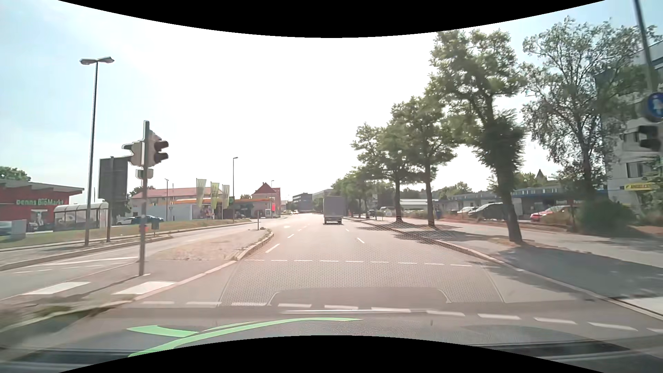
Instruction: Follow the waypoints while adhering to traffic rules and regulations
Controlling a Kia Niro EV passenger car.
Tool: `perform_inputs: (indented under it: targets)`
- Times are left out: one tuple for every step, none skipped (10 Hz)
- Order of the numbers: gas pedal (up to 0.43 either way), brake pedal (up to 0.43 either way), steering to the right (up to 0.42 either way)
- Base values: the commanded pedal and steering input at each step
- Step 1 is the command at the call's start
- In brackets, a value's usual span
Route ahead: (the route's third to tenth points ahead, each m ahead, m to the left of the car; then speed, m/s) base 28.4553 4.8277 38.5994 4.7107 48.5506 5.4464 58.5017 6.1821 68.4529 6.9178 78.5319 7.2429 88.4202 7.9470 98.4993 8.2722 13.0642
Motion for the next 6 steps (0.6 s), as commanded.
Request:
perform_inputs:
  targets:
    - [0.098, 0.000, -0.005]
    - [0.098, 0.000, -0.005]
    - [0.098, 0.000, -0.005]
    - [0.098, 0.000, -0.005]
    - [0.098, 0.000, -0.005]
    - [0.098, 0.000, -0.005]
